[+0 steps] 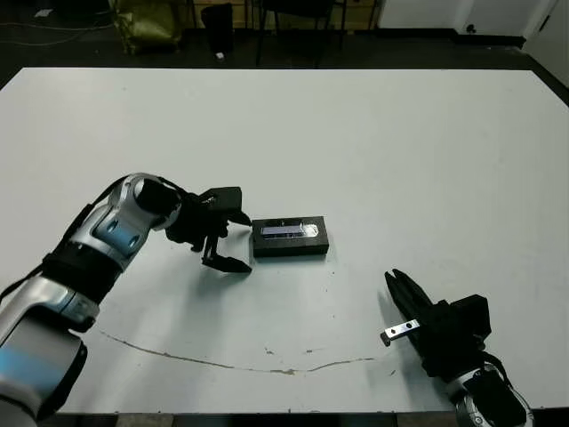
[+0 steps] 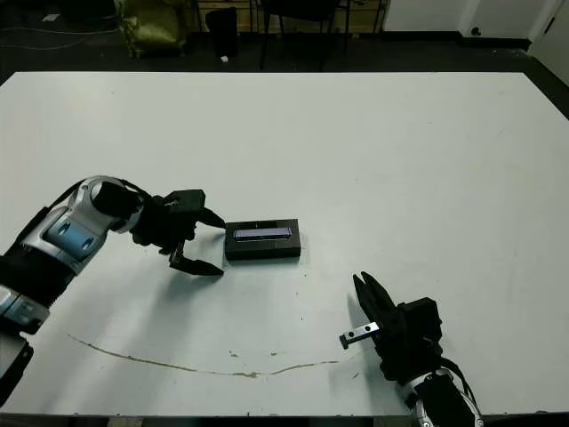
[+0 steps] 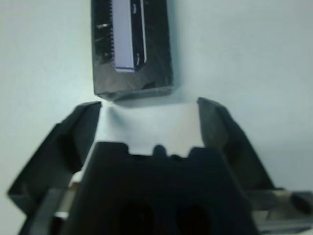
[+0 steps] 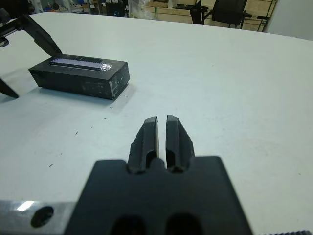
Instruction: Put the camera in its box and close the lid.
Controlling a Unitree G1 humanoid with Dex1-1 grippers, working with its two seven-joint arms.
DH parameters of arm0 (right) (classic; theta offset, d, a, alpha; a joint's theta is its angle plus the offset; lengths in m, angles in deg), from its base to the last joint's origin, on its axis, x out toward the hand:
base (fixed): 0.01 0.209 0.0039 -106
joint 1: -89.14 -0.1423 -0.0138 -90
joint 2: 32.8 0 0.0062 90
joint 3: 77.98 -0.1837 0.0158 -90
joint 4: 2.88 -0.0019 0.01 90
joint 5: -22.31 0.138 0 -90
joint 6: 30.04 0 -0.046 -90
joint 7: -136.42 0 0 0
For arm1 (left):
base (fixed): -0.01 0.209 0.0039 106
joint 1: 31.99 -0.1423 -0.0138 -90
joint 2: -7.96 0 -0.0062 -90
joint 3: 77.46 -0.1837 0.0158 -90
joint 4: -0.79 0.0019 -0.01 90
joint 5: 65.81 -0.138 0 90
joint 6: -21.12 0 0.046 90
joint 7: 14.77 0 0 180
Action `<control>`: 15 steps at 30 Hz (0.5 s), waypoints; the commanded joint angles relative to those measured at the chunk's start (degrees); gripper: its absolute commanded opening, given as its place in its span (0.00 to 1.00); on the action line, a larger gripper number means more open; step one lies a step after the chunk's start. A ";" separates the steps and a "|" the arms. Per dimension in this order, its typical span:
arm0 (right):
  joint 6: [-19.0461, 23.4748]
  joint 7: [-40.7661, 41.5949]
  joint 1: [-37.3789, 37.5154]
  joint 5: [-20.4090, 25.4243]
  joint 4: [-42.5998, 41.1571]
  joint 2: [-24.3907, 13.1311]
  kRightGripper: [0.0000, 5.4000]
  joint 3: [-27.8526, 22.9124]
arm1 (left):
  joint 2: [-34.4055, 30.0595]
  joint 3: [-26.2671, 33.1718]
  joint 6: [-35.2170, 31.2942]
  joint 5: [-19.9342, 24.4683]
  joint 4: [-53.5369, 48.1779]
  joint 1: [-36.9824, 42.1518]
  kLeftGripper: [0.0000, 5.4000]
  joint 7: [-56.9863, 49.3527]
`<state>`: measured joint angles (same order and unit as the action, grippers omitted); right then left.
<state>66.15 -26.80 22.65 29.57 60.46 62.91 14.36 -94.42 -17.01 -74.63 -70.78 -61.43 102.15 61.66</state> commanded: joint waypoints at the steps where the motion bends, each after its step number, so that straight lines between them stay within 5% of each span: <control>1: 1.45 -0.21 2.67 -0.06 -0.04 -0.75 0.00 -0.06 | -1.96 -3.89 0.16 -4.21 3.40 -2.20 1.00 3.50; 7: 1.22 -0.22 2.85 -0.23 -0.53 -0.77 0.00 -0.07 | -4.50 -5.23 6.12 -5.75 5.52 -2.39 1.00 5.51; 15: 1.84 -0.27 3.00 -0.09 -1.27 -0.86 0.00 -0.24 | -11.58 0.07 1.50 -4.20 2.47 -7.76 1.00 2.11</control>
<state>66.63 -27.04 22.67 29.41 59.10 62.91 14.14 -103.38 -15.57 -70.88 -71.19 -59.69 100.11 65.54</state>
